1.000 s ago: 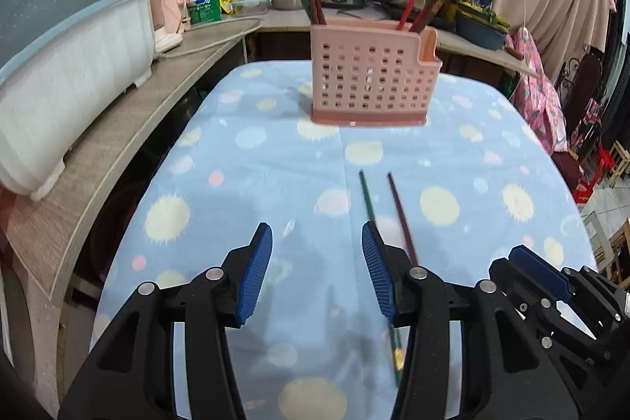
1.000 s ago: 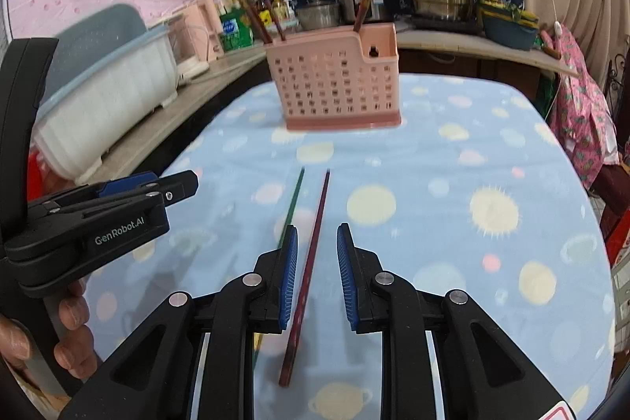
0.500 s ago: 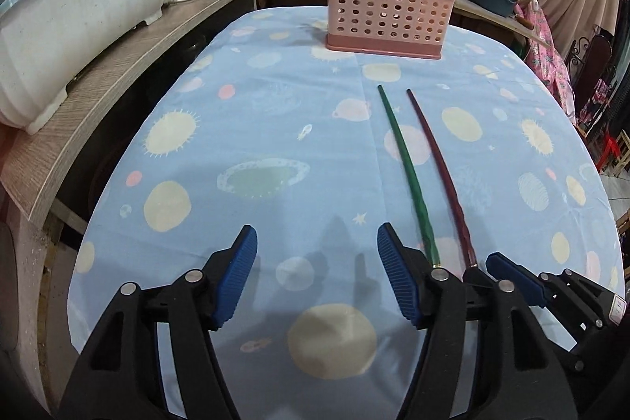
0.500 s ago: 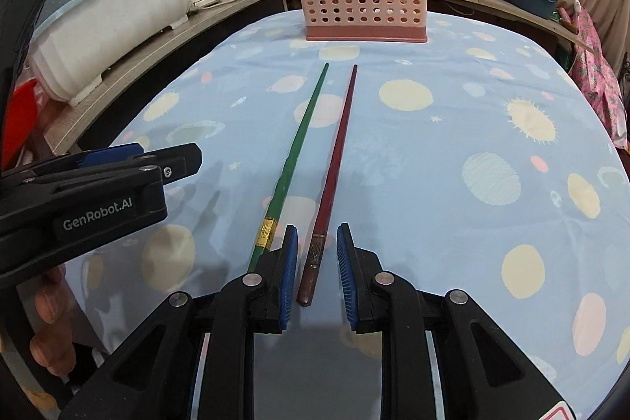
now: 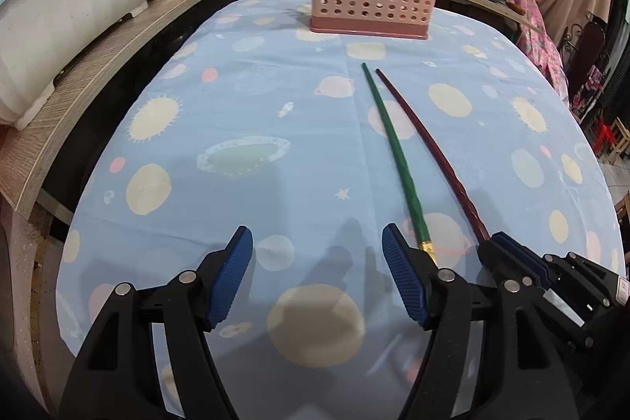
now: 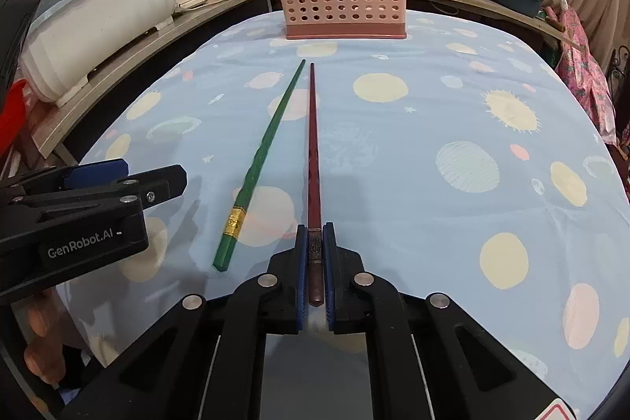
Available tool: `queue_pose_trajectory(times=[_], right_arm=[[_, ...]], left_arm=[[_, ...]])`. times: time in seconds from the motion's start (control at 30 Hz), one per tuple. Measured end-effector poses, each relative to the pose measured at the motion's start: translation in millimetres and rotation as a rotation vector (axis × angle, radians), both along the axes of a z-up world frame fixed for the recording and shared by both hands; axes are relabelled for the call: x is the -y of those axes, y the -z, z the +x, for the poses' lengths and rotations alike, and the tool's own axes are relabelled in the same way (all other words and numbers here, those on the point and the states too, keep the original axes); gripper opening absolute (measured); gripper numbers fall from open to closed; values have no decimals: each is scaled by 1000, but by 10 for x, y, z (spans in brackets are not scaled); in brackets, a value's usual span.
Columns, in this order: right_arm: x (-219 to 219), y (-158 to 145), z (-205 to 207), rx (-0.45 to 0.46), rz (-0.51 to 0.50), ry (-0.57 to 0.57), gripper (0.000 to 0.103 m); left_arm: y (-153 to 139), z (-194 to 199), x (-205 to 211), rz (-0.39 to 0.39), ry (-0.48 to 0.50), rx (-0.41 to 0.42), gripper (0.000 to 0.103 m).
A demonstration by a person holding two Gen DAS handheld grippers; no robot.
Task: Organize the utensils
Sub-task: 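Grasp the dark red chopstick with the right gripper while the left gripper grasps the green one, then lift both held chopsticks and carry them over the pink basket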
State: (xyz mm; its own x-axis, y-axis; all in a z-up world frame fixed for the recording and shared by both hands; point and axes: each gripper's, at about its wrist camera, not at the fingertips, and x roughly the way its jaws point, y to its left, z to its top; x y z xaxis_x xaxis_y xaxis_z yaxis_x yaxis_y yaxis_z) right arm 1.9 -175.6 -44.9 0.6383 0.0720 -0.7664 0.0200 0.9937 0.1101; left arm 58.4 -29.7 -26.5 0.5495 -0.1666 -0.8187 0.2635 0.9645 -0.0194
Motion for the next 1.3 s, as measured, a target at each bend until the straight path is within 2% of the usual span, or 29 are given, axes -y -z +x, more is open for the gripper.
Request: queue_pose_trajectory(times=[0.17, 0.4, 0.5, 0.6, 0.7, 0.77, 0.8, 0.87, 0.93, 1.3], right_arm=[[194, -3, -75, 2, 10, 62, 7], [286, -3, -121, 1, 17, 84, 7], [289, 1, -122, 3, 16, 82, 7], [290, 4, -121, 2, 14, 81, 7], [287, 5, -120, 1, 8, 80, 7], [292, 7, -125, 2, 11, 81, 7], [296, 6, -126, 3, 13, 82, 7], [295, 3, -125, 4, 15, 82, 7], [293, 3, -125, 4, 15, 82, 7], [299, -16, -118, -10, 30, 82, 7]], left_arm=[[14, -88, 158, -3, 57, 1, 72], [139, -107, 346, -7, 100, -37, 71], [187, -88, 355, -7, 99, -53, 62], [189, -92, 354, 1, 96, -36, 58], [185, -99, 365, 17, 103, -22, 45], [174, -105, 372, 17, 117, -21, 29], [173, -107, 370, 16, 120, -23, 27], [170, -115, 368, 12, 127, -24, 15], [166, -112, 362, 5, 130, -30, 8], [144, -90, 331, -33, 134, -69, 7]])
